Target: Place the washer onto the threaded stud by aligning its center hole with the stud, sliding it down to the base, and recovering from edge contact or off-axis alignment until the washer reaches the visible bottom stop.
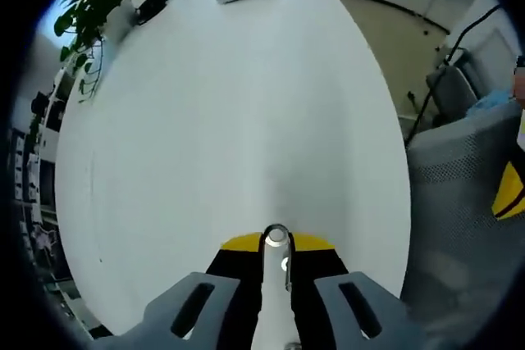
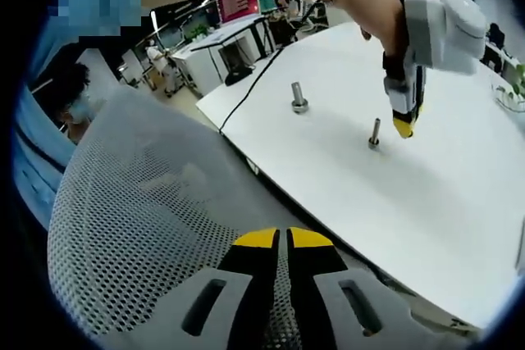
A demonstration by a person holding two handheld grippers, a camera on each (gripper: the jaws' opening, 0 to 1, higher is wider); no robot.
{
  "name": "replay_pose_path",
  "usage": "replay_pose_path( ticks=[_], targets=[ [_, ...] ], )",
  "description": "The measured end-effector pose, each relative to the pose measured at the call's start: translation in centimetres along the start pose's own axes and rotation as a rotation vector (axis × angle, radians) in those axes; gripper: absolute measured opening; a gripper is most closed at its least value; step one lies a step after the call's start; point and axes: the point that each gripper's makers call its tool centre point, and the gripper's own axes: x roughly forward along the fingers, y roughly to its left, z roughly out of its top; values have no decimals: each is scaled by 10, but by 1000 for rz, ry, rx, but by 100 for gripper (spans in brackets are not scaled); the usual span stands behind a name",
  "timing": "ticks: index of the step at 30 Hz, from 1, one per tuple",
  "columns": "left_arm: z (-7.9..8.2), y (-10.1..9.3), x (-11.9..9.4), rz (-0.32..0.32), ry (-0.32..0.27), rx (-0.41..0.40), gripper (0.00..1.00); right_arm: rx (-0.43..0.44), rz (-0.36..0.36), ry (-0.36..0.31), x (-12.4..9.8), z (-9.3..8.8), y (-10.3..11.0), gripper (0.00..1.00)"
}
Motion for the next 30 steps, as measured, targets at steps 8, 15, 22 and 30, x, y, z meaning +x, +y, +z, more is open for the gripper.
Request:
replay_pose_path(
  ticks=[8,15,22,30],
  targets=[
    [-17,-6,-22,9,2,-27,8,-18,9,5,0,1,2,6],
    [-28,-11,-21,0,21,-50,8,-30,19,0,0,2,4,6],
    [-38,-10,-9,1,45,-59,8,-40,24,-3,0,2,5,6],
    [-45,-12,0,2,57,-75,8,-51,29,1,0,2,5,6]
  ],
)
